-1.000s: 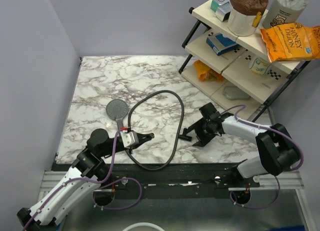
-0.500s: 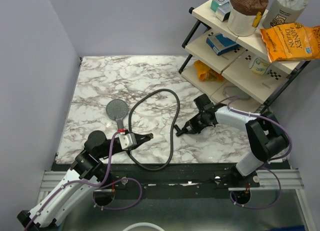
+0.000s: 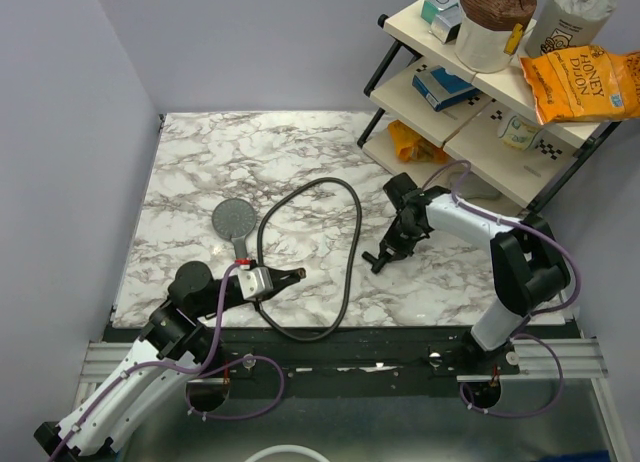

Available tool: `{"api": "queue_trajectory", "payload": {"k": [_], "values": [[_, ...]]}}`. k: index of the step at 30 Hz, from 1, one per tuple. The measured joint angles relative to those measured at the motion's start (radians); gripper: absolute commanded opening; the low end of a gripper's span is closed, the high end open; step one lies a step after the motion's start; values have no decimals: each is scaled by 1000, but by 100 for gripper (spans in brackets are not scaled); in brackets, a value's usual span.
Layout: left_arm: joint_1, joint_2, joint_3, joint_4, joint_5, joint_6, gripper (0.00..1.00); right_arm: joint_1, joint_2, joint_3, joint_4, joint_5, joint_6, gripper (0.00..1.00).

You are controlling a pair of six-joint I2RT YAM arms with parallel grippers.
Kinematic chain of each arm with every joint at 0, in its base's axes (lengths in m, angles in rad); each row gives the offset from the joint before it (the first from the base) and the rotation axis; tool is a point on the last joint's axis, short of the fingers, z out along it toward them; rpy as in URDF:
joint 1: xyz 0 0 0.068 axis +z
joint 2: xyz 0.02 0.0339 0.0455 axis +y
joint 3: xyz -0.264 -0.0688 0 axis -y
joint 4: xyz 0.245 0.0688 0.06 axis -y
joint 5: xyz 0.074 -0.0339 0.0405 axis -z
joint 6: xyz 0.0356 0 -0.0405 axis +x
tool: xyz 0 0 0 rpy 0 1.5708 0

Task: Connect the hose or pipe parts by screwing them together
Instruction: Pick up the adaptor from the center of the board.

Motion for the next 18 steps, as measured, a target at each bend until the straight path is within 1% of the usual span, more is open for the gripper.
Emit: {"api": "queue_trajectory", "payload": {"k": [7, 9, 10, 11, 13, 14, 16, 17, 18], "values": [[0, 0, 0, 18, 1, -19, 0, -6, 4, 2, -124, 30, -195, 19], [3, 0, 0, 17, 2, -24, 0, -6, 8, 0, -142, 23, -232, 29], [4, 0, 0, 17, 3, -26, 0, -6, 12, 0, -145, 16, -248, 36], [5, 0, 1, 17, 3, -28, 0, -6, 19, 5, -151, 7, -267, 46], [6, 0, 3, 16, 5, -31, 0, -6, 37, 20, -161, -2, -300, 55], [8, 0, 5, 16, 8, -33, 0, -6, 49, 23, -162, -2, -316, 66], [11, 0, 9, 16, 10, -34, 0, -6, 77, 28, -175, -4, -343, 72], [11, 0, 11, 16, 11, -34, 0, -6, 90, 31, -182, -7, -355, 79], [11, -1, 12, 16, 11, -35, 0, -6, 103, 37, -191, -12, -370, 83]]}}
